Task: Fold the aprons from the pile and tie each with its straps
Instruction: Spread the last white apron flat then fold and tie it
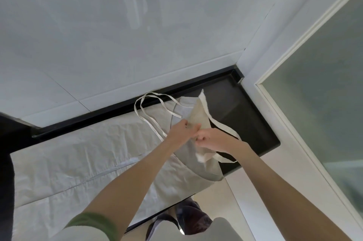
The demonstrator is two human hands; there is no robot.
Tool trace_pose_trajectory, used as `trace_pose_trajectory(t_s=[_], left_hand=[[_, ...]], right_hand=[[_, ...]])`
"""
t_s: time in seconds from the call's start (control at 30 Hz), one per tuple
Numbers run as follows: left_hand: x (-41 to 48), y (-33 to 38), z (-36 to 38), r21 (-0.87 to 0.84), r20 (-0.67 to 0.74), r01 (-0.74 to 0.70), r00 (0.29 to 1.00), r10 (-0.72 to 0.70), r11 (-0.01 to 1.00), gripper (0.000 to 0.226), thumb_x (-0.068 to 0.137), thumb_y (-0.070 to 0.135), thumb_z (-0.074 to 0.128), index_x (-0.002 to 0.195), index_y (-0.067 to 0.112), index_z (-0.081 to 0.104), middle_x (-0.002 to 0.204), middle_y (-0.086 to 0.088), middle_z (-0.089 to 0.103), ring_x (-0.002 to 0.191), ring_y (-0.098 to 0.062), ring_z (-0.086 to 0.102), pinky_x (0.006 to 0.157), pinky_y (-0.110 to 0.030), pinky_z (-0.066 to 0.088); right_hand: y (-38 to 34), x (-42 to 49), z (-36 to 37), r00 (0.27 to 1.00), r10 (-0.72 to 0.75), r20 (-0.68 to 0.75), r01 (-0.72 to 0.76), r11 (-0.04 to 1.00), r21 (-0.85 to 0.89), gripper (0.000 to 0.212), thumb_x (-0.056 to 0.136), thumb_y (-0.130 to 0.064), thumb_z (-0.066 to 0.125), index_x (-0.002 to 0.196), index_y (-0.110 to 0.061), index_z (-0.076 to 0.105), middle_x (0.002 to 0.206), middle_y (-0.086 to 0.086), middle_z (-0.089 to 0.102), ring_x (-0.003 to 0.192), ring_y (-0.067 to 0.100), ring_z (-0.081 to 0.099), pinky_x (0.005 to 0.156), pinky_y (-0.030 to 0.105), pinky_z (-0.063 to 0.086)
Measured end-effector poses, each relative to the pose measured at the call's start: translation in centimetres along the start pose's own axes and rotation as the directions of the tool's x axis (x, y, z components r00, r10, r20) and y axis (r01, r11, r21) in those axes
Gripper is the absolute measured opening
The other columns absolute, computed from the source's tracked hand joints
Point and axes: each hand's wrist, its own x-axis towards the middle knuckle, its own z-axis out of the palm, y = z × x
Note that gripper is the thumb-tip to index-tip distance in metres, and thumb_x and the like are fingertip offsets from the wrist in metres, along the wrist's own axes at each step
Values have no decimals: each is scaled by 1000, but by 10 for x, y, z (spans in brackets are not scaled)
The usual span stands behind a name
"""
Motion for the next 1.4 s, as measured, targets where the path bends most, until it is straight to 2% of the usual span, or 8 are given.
trace_pose_trajectory(t_s=[0.17, 0.33, 0.47, 0.73, 0.9, 1.0, 1.27, 1.4], left_hand=[[3, -15, -1, 359, -71, 130, 991, -112, 924, 24, 92, 5, 41, 107, 0, 59, 108, -15, 64, 101, -31, 61, 76, -33, 46], [-1, -26, -2, 344, 16, 180, 980, -197, 922, 21, 89, 1, 45, 100, 0, 62, 94, -13, 67, 81, -24, 66, 59, -23, 48], [-7, -20, -5, -66, 206, 431, 888, -410, 900, 19, 87, -7, 44, 76, 7, 51, 61, -7, 50, 45, -17, 49, 42, -22, 45], [-25, -13, -16, 25, 364, 333, 875, -319, 943, 19, 96, 21, 56, 87, 4, 57, 69, -8, 60, 51, -14, 58, 57, -24, 53], [-25, -14, -25, -527, 356, 357, 917, -181, 771, 75, 92, 71, 24, 107, 10, 65, 87, -7, 70, 83, -22, 68, 76, -33, 55], [-32, -13, -37, -626, 415, 356, 905, -90, 694, 60, 95, 63, 38, 96, 14, 74, 89, -5, 73, 87, -19, 70, 77, -32, 56], [-39, -31, -42, -525, 85, 287, 954, -286, 801, 11, 99, -1, 40, 100, -1, 52, 75, -11, 60, 50, -15, 44, 40, -19, 40], [-35, -60, -60, -88, -173, 356, 914, -366, 930, 25, 92, 2, 47, 114, -3, 55, 106, -16, 66, 77, -24, 58, 68, -30, 48]], right_hand=[[44, 11, -4, 820, 129, -558, -153, 988, 4, 37, 90, -18, 64, 126, -22, 53, 117, -1, 59, 108, 18, 58, 91, 30, 49], [96, 4, 0, 707, 551, -443, -575, 813, 94, 60, 87, -30, 70, 133, -11, 38, 126, 11, 48, 113, 26, 51, 97, 40, 48], [96, 7, 5, 779, 480, -404, -456, 875, 162, 22, 100, -23, 49, 109, -4, 56, 101, 10, 61, 85, 18, 57, 86, 29, 49], [17, -9, -12, 896, 203, -395, 83, 796, 599, 14, 97, -14, 52, 87, -12, 61, 78, 14, 64, 64, 21, 61, 58, 28, 55], [-35, -12, -3, 981, -108, -161, 173, 866, 469, 21, 97, -9, 51, 85, -18, 65, 79, -5, 59, 72, 5, 56, 67, 16, 44], [-52, -4, 13, 987, -136, 88, 94, 922, 375, 23, 97, -13, 50, 93, -24, 70, 100, -5, 68, 94, 2, 61, 90, 15, 44], [-18, 14, 34, 879, 36, -475, 46, 986, 159, 15, 94, -13, 52, 103, -13, 64, 103, 5, 62, 103, 20, 57, 91, 37, 44], [16, 32, 39, 922, 108, -372, -201, 955, -220, 55, 100, -29, 43, 149, -15, 23, 152, 5, 29, 140, 26, 28, 112, 43, 27]])
